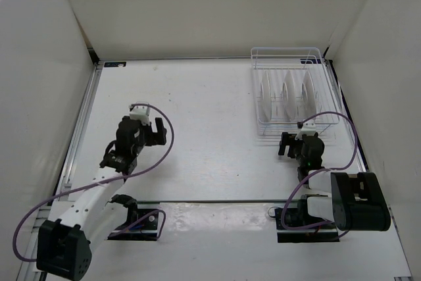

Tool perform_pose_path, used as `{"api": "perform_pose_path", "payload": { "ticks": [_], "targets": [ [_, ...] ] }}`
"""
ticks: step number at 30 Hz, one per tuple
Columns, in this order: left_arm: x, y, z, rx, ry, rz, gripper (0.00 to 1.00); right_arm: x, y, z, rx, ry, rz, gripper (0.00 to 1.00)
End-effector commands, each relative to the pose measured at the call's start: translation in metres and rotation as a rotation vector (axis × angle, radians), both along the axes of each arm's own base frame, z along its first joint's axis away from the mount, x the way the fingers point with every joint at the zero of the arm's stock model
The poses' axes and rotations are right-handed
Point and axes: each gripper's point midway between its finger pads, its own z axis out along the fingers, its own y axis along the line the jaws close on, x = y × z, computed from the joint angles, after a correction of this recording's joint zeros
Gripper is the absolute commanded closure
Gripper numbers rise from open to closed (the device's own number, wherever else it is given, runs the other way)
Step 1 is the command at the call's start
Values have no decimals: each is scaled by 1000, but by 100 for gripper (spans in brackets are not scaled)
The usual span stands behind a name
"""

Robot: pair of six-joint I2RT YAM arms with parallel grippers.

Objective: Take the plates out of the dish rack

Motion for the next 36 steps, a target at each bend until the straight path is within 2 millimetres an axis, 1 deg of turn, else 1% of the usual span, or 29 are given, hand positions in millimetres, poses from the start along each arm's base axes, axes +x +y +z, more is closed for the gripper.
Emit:
{"api": "perform_pose_path", "payload": {
  "ticks": [1,2,3,4,6,7,8,9,11,12,13,14,15,16,17,18,19,20,22,23,25,26,27,29,30,32,33,35,36],
  "targets": [
    [-34,-21,19,-110,184,-61,0,10,-1,11,-8,-36,4,10],
    [-35,-22,39,-114,156,-79,0,11,0,12,-7,-39,5,10],
    [-36,-23,48,-105,143,-96,0,10,-2,11,-8,-34,-1,10],
    [-34,-25,71,-110,112,-112,0,10,0,11,-8,-34,7,10],
    [-49,-19,63,-45,195,-135,0,11,-1,12,-8,-37,2,10],
    [-47,-20,78,-29,184,-156,0,11,-1,13,-7,-40,4,10],
    [-59,-15,67,8,257,-164,0,10,0,11,-9,-36,4,10],
    [-61,-15,60,19,300,-174,0,10,-2,11,-9,-37,-1,10],
    [-63,-15,65,51,310,-218,0,15,-2,20,-15,-68,-3,10],
    [-70,-13,58,75,365,-233,0,11,-1,13,-17,-6,2,10],
    [-69,-9,57,132,354,-267,0,10,2,13,-19,12,25,10],
    [-70,-7,51,149,367,-271,0,21,8,35,-18,-25,58,10],
    [-69,-3,45,165,367,-255,0,4,8,17,-25,140,66,10],
    [-72,-2,35,161,385,-247,0,13,1,34,-31,138,20,10],
    [-73,-2,28,157,384,-244,0,11,-8,36,-14,176,-65,10],
    [-71,-2,29,138,379,-229,0,-13,-10,26,-13,339,-90,10],
    [-74,-2,25,139,405,-239,0,-11,-5,34,-4,343,-56,10],
    [-71,-2,34,132,393,-233,0,-17,3,37,8,357,-2,10],
    [-75,-4,35,121,414,-238,0,-29,8,44,11,331,41,10],
    [-75,-4,37,115,411,-235,0,-33,23,57,85,279,81,10],
    [-78,-6,38,96,416,-234,0,-45,29,71,146,214,76,10],
    [-78,-6,38,90,418,-234,0,-49,43,102,269,121,87,10],
    [-80,-7,40,86,410,-240,0,-66,63,129,334,141,196,10],
    [-80,-7,42,84,398,-232,0,-76,89,183,319,-32,425,10],
    [-80,-7,45,81,386,-235,0,-91,118,239,349,-219,668,10],
    [-80,-8,47,55,388,-216,0,-99,131,271,379,-324,769,10],
    [-80,-8,48,53,385,-211,0,-99,136,301,416,-376,803,10],
    [-81,-8,46,55,397,-212,0,-88,140,311,444,-340,824,10],
    [-80,-8,46,57,400,-210,0,-87,152,324,514,-257,918,10]
  ]
}}
